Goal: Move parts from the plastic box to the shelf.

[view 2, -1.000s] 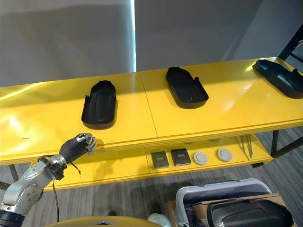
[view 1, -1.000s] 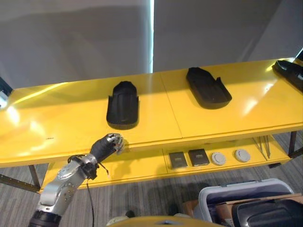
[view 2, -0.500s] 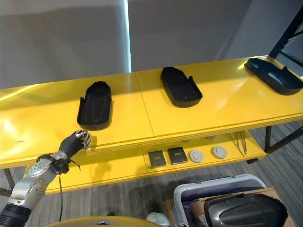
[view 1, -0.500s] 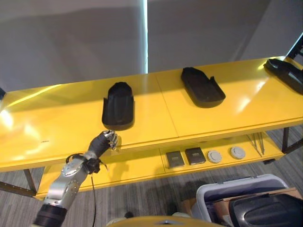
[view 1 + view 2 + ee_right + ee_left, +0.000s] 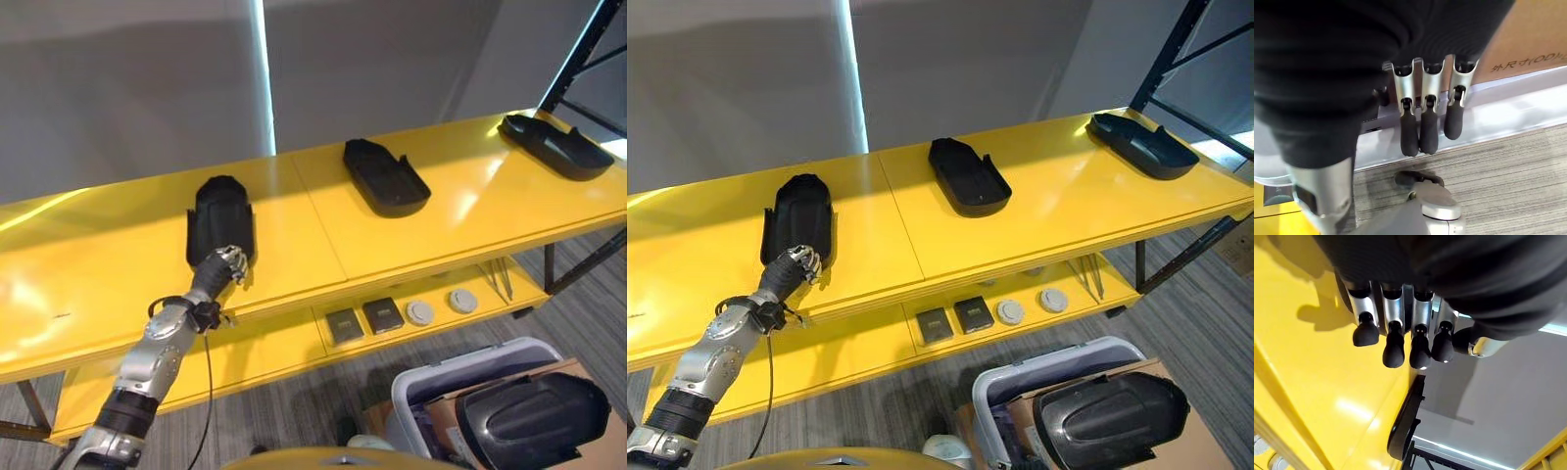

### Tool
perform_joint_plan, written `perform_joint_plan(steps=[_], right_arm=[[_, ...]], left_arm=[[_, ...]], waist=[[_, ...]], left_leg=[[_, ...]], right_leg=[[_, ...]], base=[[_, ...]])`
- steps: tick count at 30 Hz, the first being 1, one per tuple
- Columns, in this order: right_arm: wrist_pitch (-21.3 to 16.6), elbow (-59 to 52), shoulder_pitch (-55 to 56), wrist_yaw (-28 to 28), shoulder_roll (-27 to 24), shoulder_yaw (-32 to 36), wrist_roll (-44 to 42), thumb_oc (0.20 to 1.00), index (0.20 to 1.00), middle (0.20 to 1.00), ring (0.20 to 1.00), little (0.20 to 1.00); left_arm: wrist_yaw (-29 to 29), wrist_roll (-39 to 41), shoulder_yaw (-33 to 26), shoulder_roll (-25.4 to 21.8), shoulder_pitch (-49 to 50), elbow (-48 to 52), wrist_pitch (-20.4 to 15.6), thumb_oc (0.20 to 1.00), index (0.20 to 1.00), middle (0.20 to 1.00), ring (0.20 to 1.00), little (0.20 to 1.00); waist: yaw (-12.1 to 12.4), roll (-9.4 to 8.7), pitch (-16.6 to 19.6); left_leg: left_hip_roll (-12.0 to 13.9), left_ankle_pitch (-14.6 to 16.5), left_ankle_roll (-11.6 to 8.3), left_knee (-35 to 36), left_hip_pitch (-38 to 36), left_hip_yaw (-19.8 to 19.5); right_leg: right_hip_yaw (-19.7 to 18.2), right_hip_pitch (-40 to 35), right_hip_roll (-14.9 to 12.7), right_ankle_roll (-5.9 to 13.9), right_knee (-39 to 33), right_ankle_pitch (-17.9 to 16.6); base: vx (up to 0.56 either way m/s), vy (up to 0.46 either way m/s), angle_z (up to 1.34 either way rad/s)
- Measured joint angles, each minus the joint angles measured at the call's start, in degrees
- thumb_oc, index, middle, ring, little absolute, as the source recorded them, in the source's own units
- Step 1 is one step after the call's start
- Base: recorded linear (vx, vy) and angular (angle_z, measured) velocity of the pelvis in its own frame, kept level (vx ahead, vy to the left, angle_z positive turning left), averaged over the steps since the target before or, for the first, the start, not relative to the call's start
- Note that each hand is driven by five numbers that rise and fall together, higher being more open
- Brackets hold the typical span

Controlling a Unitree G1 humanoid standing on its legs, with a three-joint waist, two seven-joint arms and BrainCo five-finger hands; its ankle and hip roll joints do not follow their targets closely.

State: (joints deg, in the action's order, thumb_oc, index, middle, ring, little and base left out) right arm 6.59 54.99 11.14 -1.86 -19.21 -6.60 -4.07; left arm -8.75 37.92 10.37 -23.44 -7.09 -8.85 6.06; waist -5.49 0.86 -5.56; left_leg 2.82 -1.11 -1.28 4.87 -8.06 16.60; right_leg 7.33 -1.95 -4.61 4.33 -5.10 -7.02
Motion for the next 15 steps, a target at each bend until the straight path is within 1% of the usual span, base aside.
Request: perform_joint_plan(steps=[3, 8, 11, 15], right_arm=[[0.01, -0.03, -0.03, 0.09, -0.02, 0.02, 0.02, 1.0, 1.0, 1.0, 1.0, 1.0], [0.1, -0.03, -0.01, 0.14, -0.02, 0.02, 0.03, 1.0, 1.0, 1.0, 1.0, 1.0], [0.66, -0.08, -0.08, 0.14, -0.03, 0.0, 0.04, 1.0, 1.0, 1.0, 1.0, 1.0], [1.07, -0.1, -0.3, 0.33, -0.07, -0.02, 0.13, 1.0, 1.0, 1.0, 1.0, 1.0]], left_arm=[[0.97, -0.12, 0.51, 0.03, -0.17, -2.08, -0.29, 0.2, 0.2, 0.2, 0.2, 0.2], [1.12, -1.09, 0.99, 0.12, -0.23, -2.27, -1.11, 0.2, 0.2, 0.2, 0.2, 0.2], [2.76, -2.14, 0.99, 0.87, -0.4, -3.78, -2.17, 0.2, 0.2, 0.2, 0.2, 0.2], [3.29, -2.31, 1.0, 1.24, -2.5, -7.75, -3.66, 0.2, 0.2, 0.2, 0.2, 0.2]], waist=[[-0.16, -0.09, -0.06], [-0.15, -0.12, -0.07], [-0.12, -0.11, -0.06], [-0.2, -0.13, -0.04]], left_leg=[[0.04, 0.04, -0.01, 0.0, -0.07, 0.53], [0.03, 0.02, -0.01, -0.01, -0.14, 0.57], [0.03, 0.03, -0.01, 0.0, -0.44, 0.57], [0.03, 0.1, -0.09, 0.0, -0.56, 0.57]], right_leg=[[-0.34, 0.11, 0.03, -0.1, 0.0, 0.0], [-0.35, 0.03, 0.04, 0.0, 0.01, -0.07], [-0.35, -0.25, 0.04, 0.0, 0.01, -0.07], [-0.4, -0.25, 0.04, -0.11, 0.01, -0.01]], base=[[0.01, -0.002, -0.06], [0.0, 0.0, 0.0], [0.0, 0.0, 0.0], [0.0, 0.0, 0.0]])
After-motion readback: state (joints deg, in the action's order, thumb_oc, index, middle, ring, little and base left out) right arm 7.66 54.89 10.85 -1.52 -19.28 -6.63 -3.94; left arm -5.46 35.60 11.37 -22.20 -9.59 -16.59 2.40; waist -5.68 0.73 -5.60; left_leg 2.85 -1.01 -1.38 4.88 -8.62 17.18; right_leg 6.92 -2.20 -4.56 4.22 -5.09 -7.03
